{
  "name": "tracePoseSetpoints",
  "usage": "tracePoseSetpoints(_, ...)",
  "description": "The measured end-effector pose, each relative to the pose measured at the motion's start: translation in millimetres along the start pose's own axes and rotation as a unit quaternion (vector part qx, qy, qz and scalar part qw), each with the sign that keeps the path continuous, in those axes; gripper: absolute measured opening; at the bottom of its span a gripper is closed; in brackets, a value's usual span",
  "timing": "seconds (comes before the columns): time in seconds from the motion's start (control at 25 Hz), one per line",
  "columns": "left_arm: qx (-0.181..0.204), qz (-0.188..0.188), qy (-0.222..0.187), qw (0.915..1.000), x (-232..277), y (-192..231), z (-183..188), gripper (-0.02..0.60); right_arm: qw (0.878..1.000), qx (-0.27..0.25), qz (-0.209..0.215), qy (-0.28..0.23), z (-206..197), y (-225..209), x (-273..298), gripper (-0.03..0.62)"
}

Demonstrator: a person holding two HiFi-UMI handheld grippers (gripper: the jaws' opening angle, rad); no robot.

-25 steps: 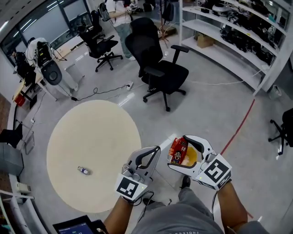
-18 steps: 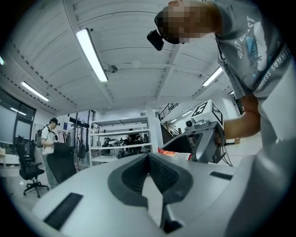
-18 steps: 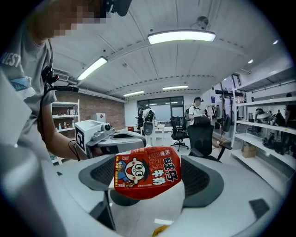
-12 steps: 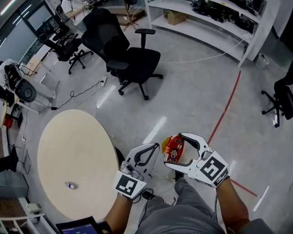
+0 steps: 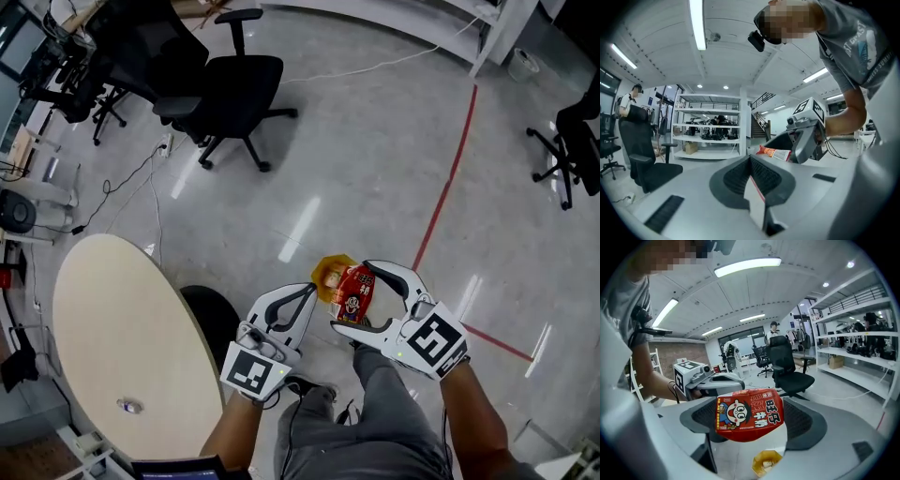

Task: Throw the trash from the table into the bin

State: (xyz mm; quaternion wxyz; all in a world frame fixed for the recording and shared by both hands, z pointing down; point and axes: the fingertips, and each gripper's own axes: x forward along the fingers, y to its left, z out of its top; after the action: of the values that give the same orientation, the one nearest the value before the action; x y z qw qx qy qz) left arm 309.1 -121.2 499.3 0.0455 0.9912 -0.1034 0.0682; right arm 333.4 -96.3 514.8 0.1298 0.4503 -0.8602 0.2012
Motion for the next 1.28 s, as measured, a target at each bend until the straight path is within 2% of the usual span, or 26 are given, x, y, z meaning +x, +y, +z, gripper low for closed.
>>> tracePoseSetpoints(0.2,-0.026,-0.013,0.020,0.9994,30.7,18.9,-70.0,0.043,0.999,0.038,-0.005,0.021,-63.5,-37.8,34.9,0.427)
tracePoseSetpoints(0.52,-0.046,-0.021,0.040,0.9979,68.8,38.5,-176.5,0.043,0.998,0.052,-0.005,0.043,-150.8,-78.7,87.8,0.428)
tracePoseSetpoints(0.88,-0.067,-0.026,0.064,0.9954,85.4,45.9,-279.4,0.043,0.994,0.081,0.009,0.078,-245.7,-95.9,136.6,0.426)
tracePoseSetpoints(1.08,-0.072,-0.028,0.076,0.9942,91.2,50.2,-313.4,0.043,0.989,0.091,0.015,0.113,-287.2,-105.5,151.8,0.426)
tracePoseSetpoints(1.28,-0.076,-0.026,0.083,0.9934,93.3,51.5,-327.3,0.043,0.987,0.091,0.036,0.128,-304.6,-103.4,162.0,0.426)
